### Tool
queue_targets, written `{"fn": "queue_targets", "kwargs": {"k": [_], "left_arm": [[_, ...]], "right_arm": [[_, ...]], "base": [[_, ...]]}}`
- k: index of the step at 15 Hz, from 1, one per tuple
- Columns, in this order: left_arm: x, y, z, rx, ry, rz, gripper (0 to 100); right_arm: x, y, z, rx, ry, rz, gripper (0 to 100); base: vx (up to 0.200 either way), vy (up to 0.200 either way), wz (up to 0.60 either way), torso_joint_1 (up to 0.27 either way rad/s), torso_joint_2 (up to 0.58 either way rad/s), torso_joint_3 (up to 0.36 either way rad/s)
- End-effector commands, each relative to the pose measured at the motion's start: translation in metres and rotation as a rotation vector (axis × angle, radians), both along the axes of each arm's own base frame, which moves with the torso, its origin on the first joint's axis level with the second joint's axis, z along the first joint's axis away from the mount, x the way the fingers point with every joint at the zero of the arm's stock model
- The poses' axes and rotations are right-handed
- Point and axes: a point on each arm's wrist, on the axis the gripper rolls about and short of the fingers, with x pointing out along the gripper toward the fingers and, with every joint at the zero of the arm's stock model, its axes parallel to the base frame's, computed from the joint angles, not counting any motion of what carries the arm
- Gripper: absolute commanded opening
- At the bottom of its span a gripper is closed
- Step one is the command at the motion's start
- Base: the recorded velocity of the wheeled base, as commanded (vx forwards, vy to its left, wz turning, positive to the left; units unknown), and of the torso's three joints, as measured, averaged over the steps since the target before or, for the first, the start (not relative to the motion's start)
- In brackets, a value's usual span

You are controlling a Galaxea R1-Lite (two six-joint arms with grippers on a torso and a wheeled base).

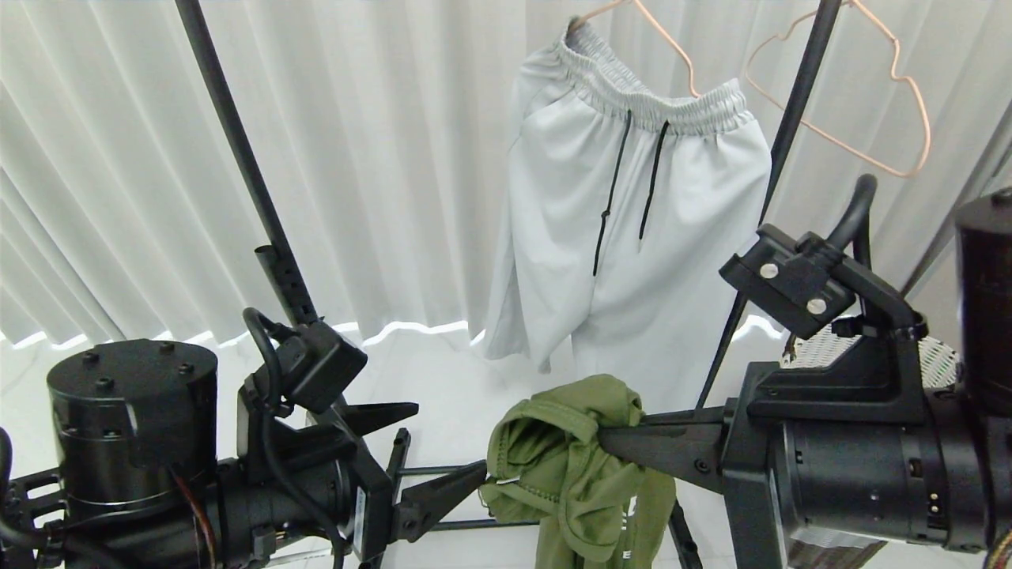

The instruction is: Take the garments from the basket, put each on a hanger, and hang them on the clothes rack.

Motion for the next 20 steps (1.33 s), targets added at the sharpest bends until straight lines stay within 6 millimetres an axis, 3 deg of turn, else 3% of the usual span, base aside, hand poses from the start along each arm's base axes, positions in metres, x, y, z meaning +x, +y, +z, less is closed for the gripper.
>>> {"fn": "queue_targets", "kwargs": {"k": [1, 12, 16, 20], "left_arm": [[-0.002, 0.001, -0.002, 0.012, -0.001, -0.008, 100], [-0.007, -0.011, -0.002, -0.019, -0.003, -0.096, 100], [-0.013, -0.007, 0.008, -0.107, 0.001, -0.143, 100], [-0.011, -0.003, 0.003, -0.095, 0.020, -0.122, 100]], "right_arm": [[-0.004, 0.000, -0.001, 0.008, 0.000, 0.022, 0], [-0.014, 0.000, 0.000, 0.051, 0.001, 0.111, 0], [-0.014, 0.000, -0.002, 0.045, 0.004, 0.114, 0], [-0.020, 0.003, 0.002, 0.079, -0.005, 0.149, 0]], "base": [[0.000, 0.000, 0.00, 0.000, 0.00, 0.000], [0.000, 0.000, 0.00, 0.000, 0.00, 0.000], [0.000, 0.000, 0.00, 0.000, 0.00, 0.000], [0.000, 0.000, 0.00, 0.000, 0.00, 0.000]]}}
